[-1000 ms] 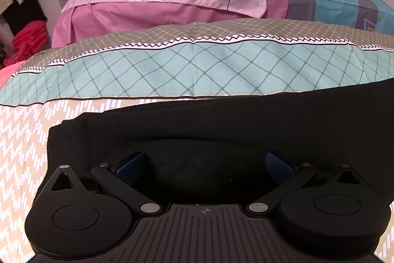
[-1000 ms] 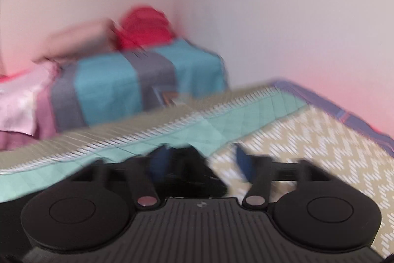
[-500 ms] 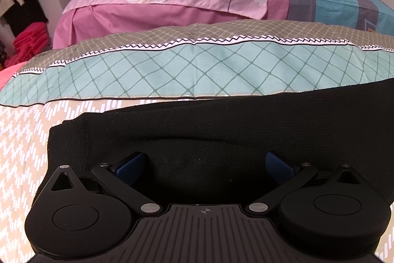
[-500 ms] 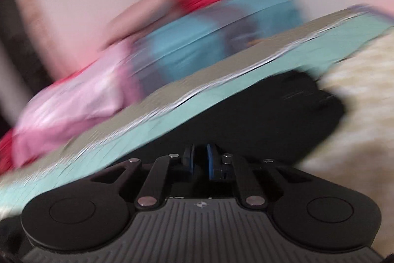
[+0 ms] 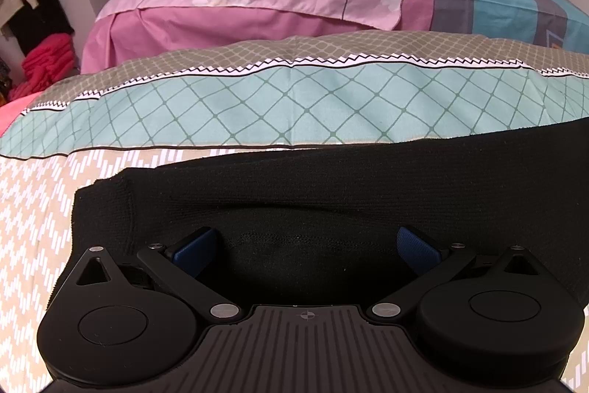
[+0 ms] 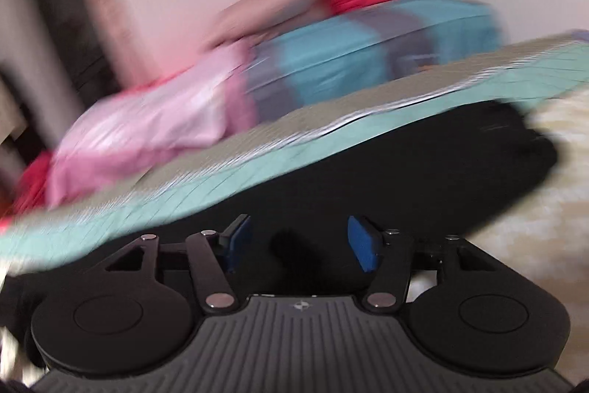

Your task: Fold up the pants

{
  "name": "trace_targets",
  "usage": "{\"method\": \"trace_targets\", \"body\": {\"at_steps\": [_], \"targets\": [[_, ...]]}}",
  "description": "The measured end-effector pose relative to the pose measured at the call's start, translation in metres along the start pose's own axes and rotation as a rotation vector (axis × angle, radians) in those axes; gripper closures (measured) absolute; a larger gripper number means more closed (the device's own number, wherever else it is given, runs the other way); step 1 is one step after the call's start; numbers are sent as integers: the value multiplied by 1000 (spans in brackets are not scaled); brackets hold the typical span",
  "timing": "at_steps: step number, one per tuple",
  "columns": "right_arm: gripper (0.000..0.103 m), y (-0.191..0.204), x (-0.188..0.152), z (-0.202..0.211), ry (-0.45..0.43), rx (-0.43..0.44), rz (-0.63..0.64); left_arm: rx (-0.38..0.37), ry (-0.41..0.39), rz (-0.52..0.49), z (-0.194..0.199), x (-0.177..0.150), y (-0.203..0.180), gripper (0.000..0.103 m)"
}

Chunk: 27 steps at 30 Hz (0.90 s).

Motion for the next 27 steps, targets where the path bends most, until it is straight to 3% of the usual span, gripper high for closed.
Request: {"method": "trace_targets", "body": {"at_steps": [2,5,9,15,18,21,24,27], "targets": [[26,-9,8,10,-46,-117,6,7,11,0,1,2,-1,0],[25,-5,14,22,-66,-168,56,4,40,16,5,6,-1,0],[22,28,9,32,-58,-114,175,0,52,42,15,8,1,0],[18,92,-12,32,-45,71,364,-1,19,53,32,10,-2,0],[17,103,-25,19,49,152,395,6,11,62,34,12,-4,0],[17,98,-39,15,136,131,419,8,8,69,36,13,-4,0],[15,84,-40,26,133,89,433,18,6,74,40,13,-3,0],[15,61,-35,38,137,5,329,26,7,70,45,15,-7,0]]}}
Point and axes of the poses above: each gripper's, at about its wrist camera, not at the fingertips, and z roughly against the way its jaws point, y to its left, x to its top, the point moved 3 cm from there along -z, roughly the way its jaws point, and after that the axes turned 11 degrees about z, right-handed, at the moved point
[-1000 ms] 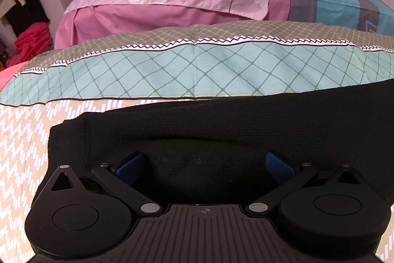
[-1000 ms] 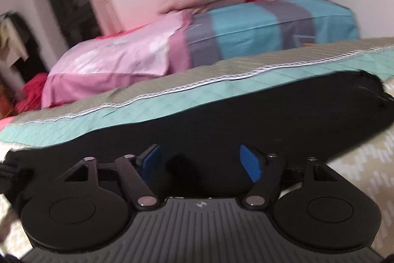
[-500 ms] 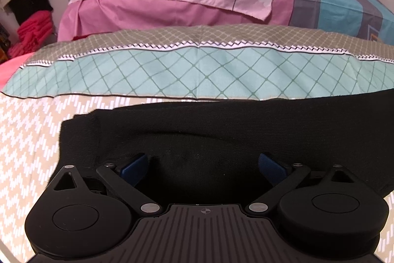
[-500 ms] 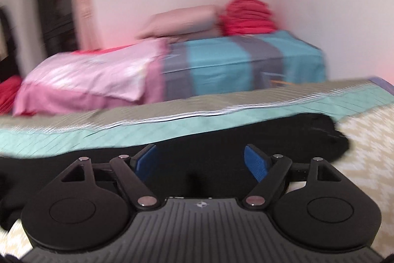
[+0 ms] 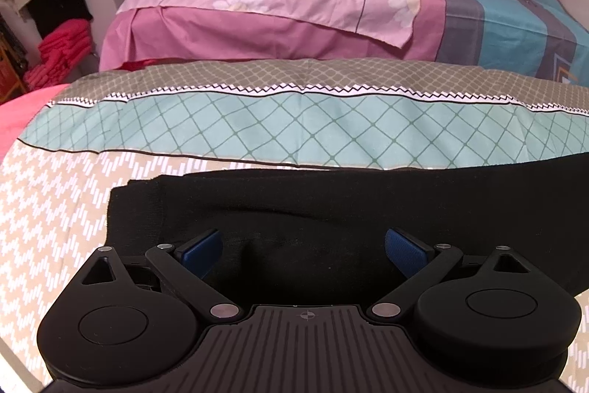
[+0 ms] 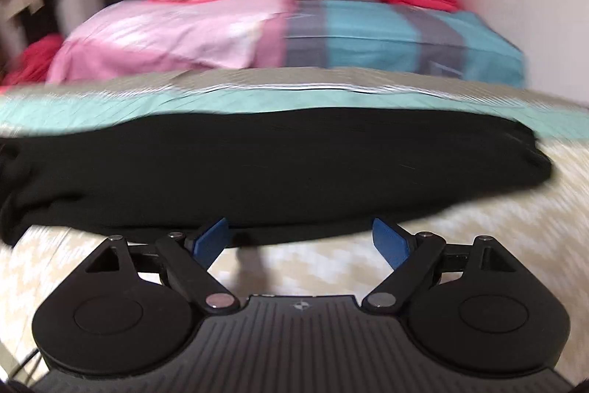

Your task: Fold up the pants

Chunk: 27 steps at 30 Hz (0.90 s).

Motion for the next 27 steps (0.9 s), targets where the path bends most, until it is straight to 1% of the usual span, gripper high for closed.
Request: {"method": "trace_targets", "body": {"at_steps": [1,3,6,8,9,11,13,14,15,17,18,19,21,23,25,27], "targets": [[15,-9,-2,6,-5,-5,-72,7,6,-6,1,0,-3,0],[15,-28,-7,14,-17,22,-238,13,11,-30,2,-1,-12,0],[15,-49,-16,14,-27,42,-425,18,17,-61,-1,-5,-26,0],[15,-59,-20,6,-11,52,-502,26,31,-76,-8,-11,-32,0],[15,-63,-20,2,-23,48,-516,33,43,-84,-13,-14,-35,0],[14,-68,-15,-6,-37,32,-511,57,75,-97,-24,-21,-38,0],[15,-73,-12,-13,-48,17,-531,71,65,-92,-26,-25,-38,0],[19,-74,-9,-14,-50,-1,-541,75,60,-91,-25,-26,-38,0],[20,-75,-7,-12,-60,-35,-537,77,60,-92,-25,-26,-38,0],[19,-71,-4,-4,-96,-101,-494,85,55,-96,-25,-27,-38,0],[19,-63,-1,1,-118,-112,-449,84,52,-100,-25,-27,-38,0],[19,-54,-1,2,-127,-104,-397,82,52,-102,-25,-27,-38,0],[20,-34,4,0,-115,-66,-282,80,55,-98,-26,-26,-37,0],[20,-17,9,-7,-109,-51,-193,80,61,-87,-27,-25,-36,0],[20,-7,13,-14,-102,-50,-152,79,65,-77,-28,-25,-35,0],[18,0,15,-22,-74,-36,-136,77,68,-73,-29,-25,-34,0]]}}
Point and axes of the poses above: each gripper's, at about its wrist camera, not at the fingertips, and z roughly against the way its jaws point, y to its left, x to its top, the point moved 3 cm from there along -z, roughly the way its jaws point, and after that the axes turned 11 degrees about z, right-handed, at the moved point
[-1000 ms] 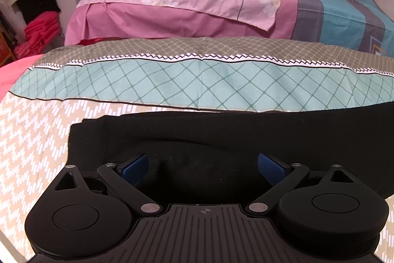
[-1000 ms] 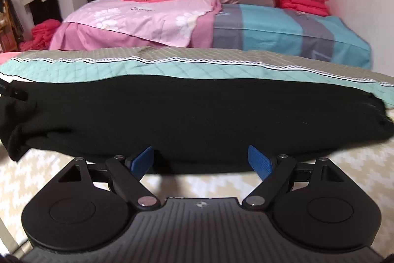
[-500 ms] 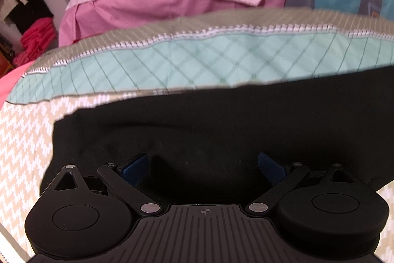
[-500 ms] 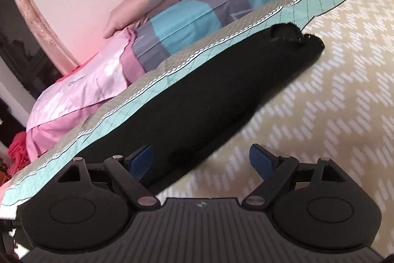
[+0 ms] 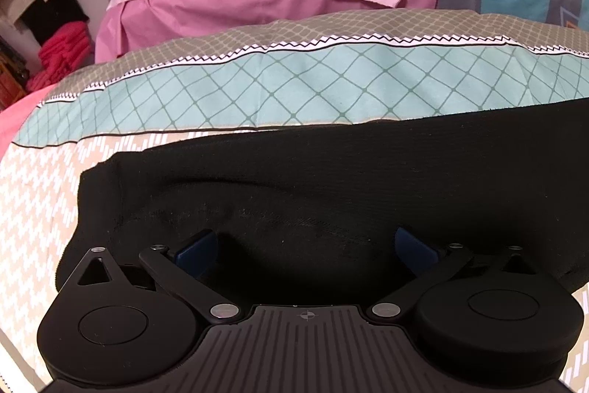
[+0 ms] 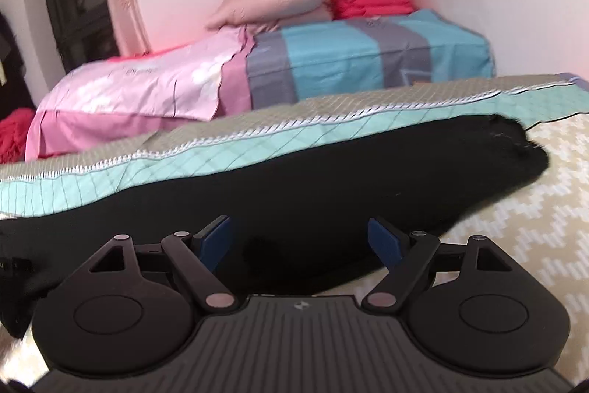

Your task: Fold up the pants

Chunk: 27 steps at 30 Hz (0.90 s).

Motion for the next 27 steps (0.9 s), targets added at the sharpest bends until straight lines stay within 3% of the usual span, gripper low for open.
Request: {"method": "trace_targets", "body": {"at_steps": [5,9,12,15,18,21,23,27], "targets": [[17,-1,-7,2,39,-42,52,-8,6,5,-1,1,2,0],[17,-39,-17,14,41,-97,-176,-9,8,7,-2,1,2,0],[13,-67,-25,12,39,-14,-374,-6,7,0,-2,2,1,0],[9,-79,-14,-4,43,55,-422,-5,2,-8,-3,2,0,0],[5,-90,-8,-22,-33,106,-456,-12,3,1,-3,2,1,0],[10,-113,-8,-30,-122,178,-628,-27,11,15,-4,2,4,0],[14,-118,-12,-26,-136,190,-740,-40,18,26,-5,2,6,0],[14,-91,-15,-20,-103,258,-599,-59,16,39,-6,1,9,0]]}}
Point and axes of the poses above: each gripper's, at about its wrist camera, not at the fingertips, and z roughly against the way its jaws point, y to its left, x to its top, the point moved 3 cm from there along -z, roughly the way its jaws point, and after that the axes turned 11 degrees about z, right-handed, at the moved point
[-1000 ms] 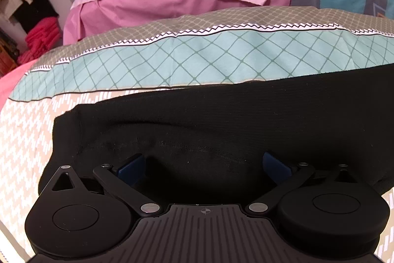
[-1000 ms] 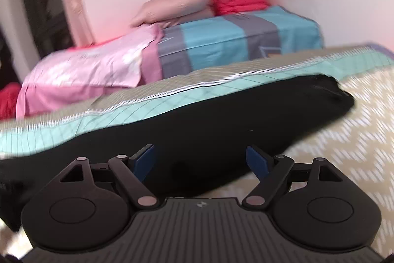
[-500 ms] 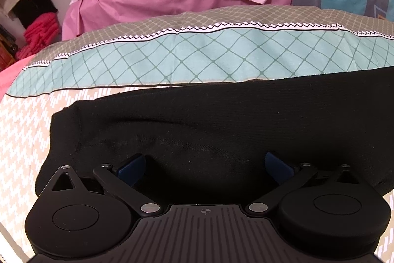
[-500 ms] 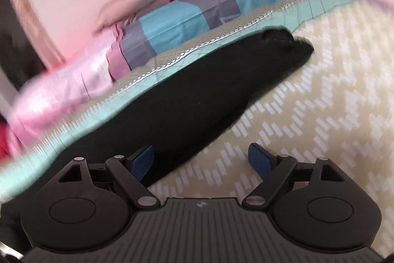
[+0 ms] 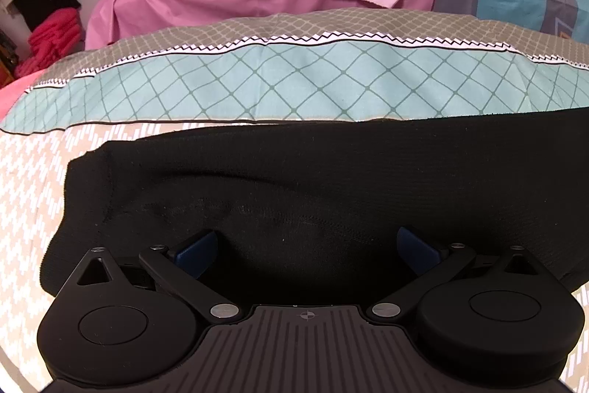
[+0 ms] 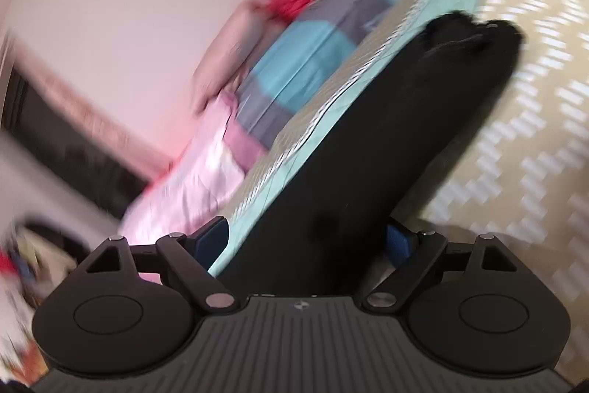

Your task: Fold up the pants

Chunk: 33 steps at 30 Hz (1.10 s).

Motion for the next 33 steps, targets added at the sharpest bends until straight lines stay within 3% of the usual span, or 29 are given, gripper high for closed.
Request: {"method": "trace_targets", "body": {"at_steps": [2,4,5,6,7,8,9,10,13,14,16,18,20,21,23,27,31,33], "targets": [[14,4,2,-4,-6,-16,23,-8,-1,15,1,0,2,0],[22,-3,10,-11,-43,-46,-43,-25,-3,40,4,1,3,0],[36,-8,13,-14,-64,-76,-91,-34,-9,52,7,1,5,0],[63,-12,13,-18,-70,-127,-133,-38,-15,60,10,2,6,0],[81,-8,14,-19,-53,-202,-134,-37,-22,66,15,3,8,0],[84,3,18,-21,-19,-291,-60,-38,-34,75,20,4,11,0],[84,22,21,-18,-16,-350,90,-43,-51,83,27,5,16,0],[84,54,20,-13,-55,-415,320,-44,-68,90,33,7,21,0],[84,146,-18,1,-211,-490,894,-12,-111,110,48,12,40,0],[84,171,-38,3,-252,-487,1038,1,-120,123,52,13,47,0],[82,217,-92,5,-304,-400,1315,21,-130,153,55,16,58,0],[78,245,-157,-5,-274,-306,1564,33,-133,184,55,17,67,0],[77,251,-224,-31,-146,-265,1814,47,-129,211,53,17,74,0],[89,247,-251,-41,-85,-249,1923,47,-125,222,52,17,76,0],[87,246,-261,-40,-150,-284,1949,36,-123,232,52,16,80,0],[85,251,-239,-36,-76,-258,1851,23,-130,206,56,14,68,0],[85,256,-246,-44,-49,-286,1864,-81,-152,198,60,23,33,0],[83,250,-248,-47,-59,-300,1856,-126,-156,145,53,23,4,0]]}}
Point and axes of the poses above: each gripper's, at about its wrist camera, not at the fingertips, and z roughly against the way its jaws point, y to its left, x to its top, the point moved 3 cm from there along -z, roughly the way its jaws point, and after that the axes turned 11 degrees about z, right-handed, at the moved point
